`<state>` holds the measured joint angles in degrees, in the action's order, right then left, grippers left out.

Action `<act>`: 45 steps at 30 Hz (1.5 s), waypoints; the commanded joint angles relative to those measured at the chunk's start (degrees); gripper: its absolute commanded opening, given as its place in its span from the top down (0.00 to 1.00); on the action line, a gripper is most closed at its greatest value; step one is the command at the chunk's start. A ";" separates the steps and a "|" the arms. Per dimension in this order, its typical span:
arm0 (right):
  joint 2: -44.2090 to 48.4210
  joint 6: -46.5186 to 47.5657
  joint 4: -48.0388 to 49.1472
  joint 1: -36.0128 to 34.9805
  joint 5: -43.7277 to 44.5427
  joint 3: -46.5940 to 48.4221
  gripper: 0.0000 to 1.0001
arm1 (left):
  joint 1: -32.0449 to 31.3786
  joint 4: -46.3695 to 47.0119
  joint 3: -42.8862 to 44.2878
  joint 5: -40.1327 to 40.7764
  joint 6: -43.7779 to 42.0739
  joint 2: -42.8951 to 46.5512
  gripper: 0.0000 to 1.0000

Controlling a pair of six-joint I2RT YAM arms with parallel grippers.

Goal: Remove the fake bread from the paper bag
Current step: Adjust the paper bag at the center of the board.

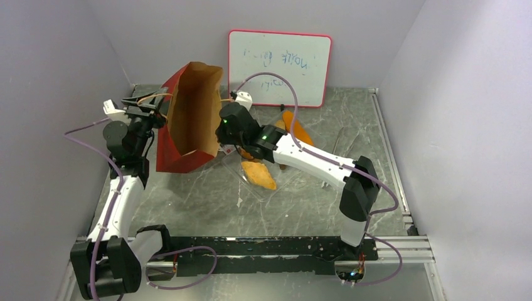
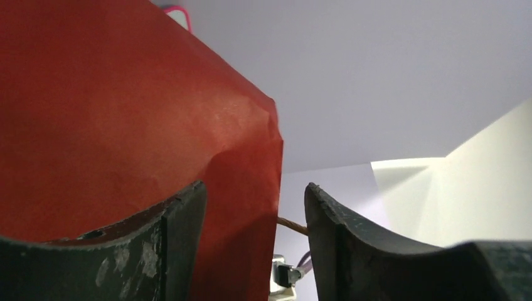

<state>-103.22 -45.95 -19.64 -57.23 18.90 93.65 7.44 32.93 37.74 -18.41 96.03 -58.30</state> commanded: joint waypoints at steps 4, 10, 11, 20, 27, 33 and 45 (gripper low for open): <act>0.58 2.23 -0.38 1.18 1.11 4.57 1.00 | 0.64 -25.86 9.42 1.33 -18.33 3.05 0.43; 0.12 3.23 0.48 1.24 0.93 6.30 1.00 | 0.64 -39.04 13.57 8.97 -27.54 5.50 0.43; 0.11 3.43 0.86 1.25 1.01 6.45 1.00 | 0.64 -40.72 14.15 10.05 -28.43 5.69 0.43; 0.43 4.23 4.47 1.18 -0.08 7.03 1.00 | 0.59 -48.94 13.56 15.82 -32.46 7.10 0.42; 3.43 6.63 8.76 1.16 -1.99 2.47 1.00 | 0.64 -50.59 12.33 15.73 -34.21 5.28 0.41; 4.86 9.13 11.93 1.16 -1.28 -1.92 1.00 | 1.00 -49.03 11.76 8.24 -33.04 4.24 0.41; 5.47 11.80 13.36 1.14 0.92 -4.29 1.00 | 3.59 -50.34 10.72 1.99 -31.09 9.50 0.47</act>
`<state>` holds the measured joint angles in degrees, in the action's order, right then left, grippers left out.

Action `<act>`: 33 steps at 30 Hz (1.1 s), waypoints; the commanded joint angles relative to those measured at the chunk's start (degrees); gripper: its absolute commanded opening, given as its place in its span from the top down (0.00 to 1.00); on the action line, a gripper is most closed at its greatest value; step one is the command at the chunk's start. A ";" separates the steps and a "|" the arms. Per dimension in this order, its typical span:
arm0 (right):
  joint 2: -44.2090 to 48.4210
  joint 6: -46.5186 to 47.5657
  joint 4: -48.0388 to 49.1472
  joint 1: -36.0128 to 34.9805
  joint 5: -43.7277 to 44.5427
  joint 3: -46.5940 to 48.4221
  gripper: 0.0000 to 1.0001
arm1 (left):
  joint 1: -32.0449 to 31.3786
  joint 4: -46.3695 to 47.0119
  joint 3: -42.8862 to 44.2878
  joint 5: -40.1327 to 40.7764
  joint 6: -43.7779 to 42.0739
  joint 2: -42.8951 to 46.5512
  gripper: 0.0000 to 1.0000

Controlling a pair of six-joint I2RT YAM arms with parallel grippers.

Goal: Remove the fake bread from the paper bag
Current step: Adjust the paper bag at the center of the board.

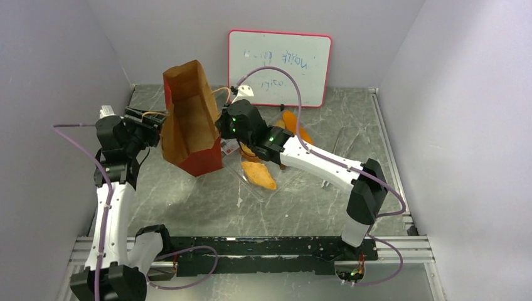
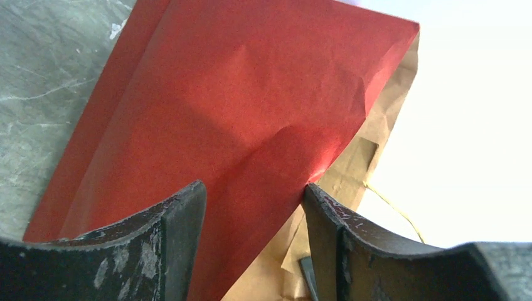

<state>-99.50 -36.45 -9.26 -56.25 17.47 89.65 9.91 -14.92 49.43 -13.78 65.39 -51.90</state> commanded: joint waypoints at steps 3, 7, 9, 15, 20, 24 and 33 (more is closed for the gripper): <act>1.47 3.48 2.99 0.26 3.86 0.27 1.00 | 1.26 -4.28 -0.97 -1.48 -1.55 4.35 0.50; 0.35 4.37 3.57 0.34 4.94 1.84 1.00 | 1.36 -5.98 -2.04 3.48 -2.99 6.04 0.57; -0.66 4.77 3.88 0.32 5.11 3.02 1.00 | 1.34 -7.25 -2.29 8.80 -3.59 6.64 0.61; -5.23 5.89 2.86 0.36 5.22 9.04 1.00 | 1.36 -10.23 -1.93 18.29 -3.80 5.01 0.63; -8.85 6.19 1.01 -0.14 4.94 14.84 1.00 | 1.36 -10.98 1.81 21.12 -4.87 2.64 0.63; -11.36 7.53 -0.65 -0.67 5.67 19.11 1.00 | 1.34 -11.85 3.97 21.29 -5.00 2.84 0.63; -13.24 10.03 -0.59 -2.30 7.79 21.41 1.00 | 1.31 -16.04 5.56 23.31 -3.76 1.97 0.71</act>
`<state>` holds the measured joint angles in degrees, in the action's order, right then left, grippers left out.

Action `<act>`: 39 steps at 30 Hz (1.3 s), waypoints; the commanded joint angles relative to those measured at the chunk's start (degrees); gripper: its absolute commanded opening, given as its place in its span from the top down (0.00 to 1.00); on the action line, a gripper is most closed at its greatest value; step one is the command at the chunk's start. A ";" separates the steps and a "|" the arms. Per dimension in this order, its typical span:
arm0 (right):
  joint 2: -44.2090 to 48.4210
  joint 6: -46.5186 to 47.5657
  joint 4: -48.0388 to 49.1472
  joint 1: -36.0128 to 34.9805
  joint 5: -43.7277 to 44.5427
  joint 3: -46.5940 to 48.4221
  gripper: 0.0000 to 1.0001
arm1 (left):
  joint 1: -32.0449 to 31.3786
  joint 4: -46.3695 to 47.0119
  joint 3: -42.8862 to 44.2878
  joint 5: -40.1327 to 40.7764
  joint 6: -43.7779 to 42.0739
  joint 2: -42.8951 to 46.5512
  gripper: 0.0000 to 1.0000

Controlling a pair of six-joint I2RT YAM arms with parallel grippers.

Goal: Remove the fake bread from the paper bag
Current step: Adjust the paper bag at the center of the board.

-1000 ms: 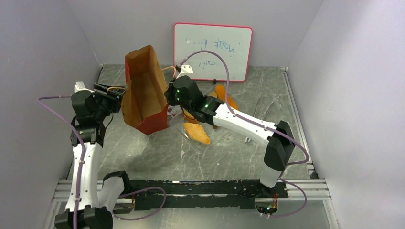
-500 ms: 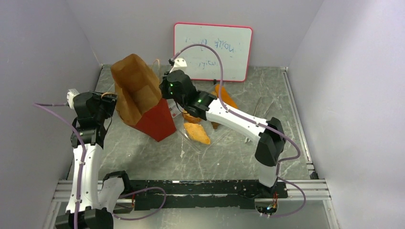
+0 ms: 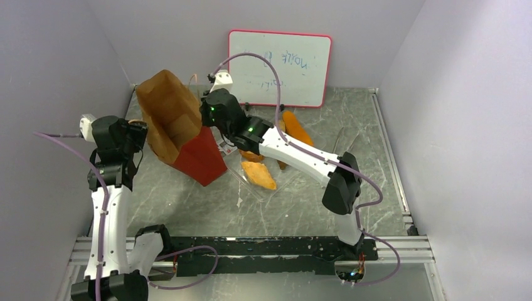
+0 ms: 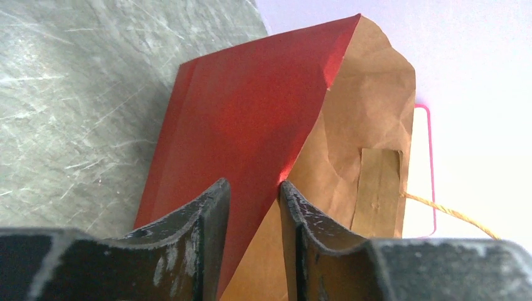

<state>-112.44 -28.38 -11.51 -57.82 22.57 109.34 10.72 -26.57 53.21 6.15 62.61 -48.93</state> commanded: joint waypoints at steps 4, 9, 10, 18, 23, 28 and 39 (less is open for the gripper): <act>1.21 1.34 2.08 -1.49 3.34 -0.78 1.00 | 0.44 -0.69 -1.02 9.55 -3.99 -1.72 0.89; 3.62 -0.18 2.48 -1.69 3.45 -3.29 1.00 | -0.60 -0.22 1.54 16.03 -8.57 -8.16 0.86; 3.71 -0.30 2.23 -1.68 3.45 -3.04 1.00 | -1.08 -0.05 2.31 16.59 -9.26 -9.29 0.85; 0.30 0.55 -1.72 -1.72 3.42 4.18 1.00 | -11.01 -4.82 11.33 26.07 -16.43 -17.19 0.70; -1.13 0.85 -2.15 -1.68 3.28 6.61 1.00 | -12.71 -6.10 12.16 27.85 -19.21 -15.93 0.67; -1.82 1.32 -2.48 -1.70 3.61 8.34 1.00 | -13.00 -9.09 13.06 27.54 -20.56 -16.58 0.60; -5.20 2.15 -2.97 -1.80 1.07 13.53 1.00 | -13.18 -10.83 14.66 24.03 -24.00 -19.12 0.50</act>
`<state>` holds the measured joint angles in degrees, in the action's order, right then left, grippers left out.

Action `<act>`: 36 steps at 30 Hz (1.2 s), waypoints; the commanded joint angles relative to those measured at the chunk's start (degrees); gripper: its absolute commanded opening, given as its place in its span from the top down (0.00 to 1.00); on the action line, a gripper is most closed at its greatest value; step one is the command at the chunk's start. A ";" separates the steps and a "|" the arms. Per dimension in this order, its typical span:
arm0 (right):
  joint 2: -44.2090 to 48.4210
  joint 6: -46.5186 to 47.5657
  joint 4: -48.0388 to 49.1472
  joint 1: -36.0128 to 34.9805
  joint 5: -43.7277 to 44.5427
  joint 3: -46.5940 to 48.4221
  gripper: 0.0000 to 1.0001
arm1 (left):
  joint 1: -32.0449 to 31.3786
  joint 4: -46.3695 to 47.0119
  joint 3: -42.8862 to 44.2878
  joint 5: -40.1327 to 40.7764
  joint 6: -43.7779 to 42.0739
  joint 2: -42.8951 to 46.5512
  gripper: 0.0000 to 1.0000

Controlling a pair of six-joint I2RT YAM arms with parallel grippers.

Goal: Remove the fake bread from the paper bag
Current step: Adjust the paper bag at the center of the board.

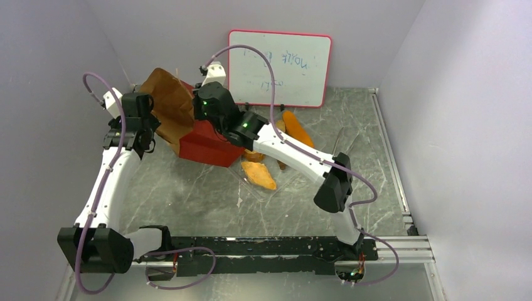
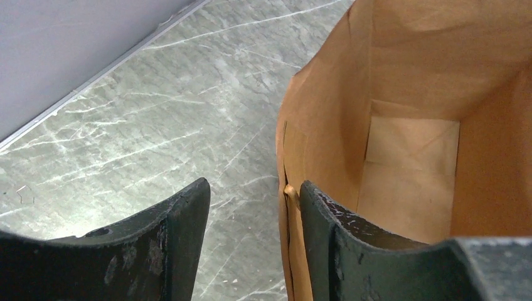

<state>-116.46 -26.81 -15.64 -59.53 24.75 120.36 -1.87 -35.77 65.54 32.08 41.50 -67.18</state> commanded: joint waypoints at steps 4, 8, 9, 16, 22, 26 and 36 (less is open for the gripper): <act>-1.29 1.17 1.62 -0.07 -1.88 3.13 1.00 | -0.59 -0.88 2.05 -4.88 -5.12 -0.91 0.49; -0.54 1.60 2.90 -0.14 -1.86 2.63 1.00 | -0.51 -0.84 1.48 -8.13 -4.90 0.33 0.44; -0.31 1.59 3.42 -0.12 -2.13 2.41 1.00 | -0.43 -1.06 1.70 -8.58 -4.38 0.70 0.44; 0.44 1.63 5.16 -0.72 -2.44 -0.27 1.00 | 2.47 1.65 2.80 -16.79 1.78 5.29 0.44; 2.98 2.21 6.71 -1.27 -1.95 -2.94 1.00 | 5.68 1.27 4.61 -22.87 5.82 6.69 0.44; 4.10 2.30 8.56 -1.71 -1.32 -5.35 1.00 | 7.54 2.59 3.98 -26.10 6.82 7.51 0.45; 8.66 -1.11 12.34 -2.09 -1.27 -14.78 0.92 | 8.97 8.90 4.72 -31.01 -1.26 4.08 0.55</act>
<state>-112.09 -26.17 -7.57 -61.21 22.94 109.06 6.57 -32.29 68.73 4.56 45.69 -62.61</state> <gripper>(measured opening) 0.027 0.503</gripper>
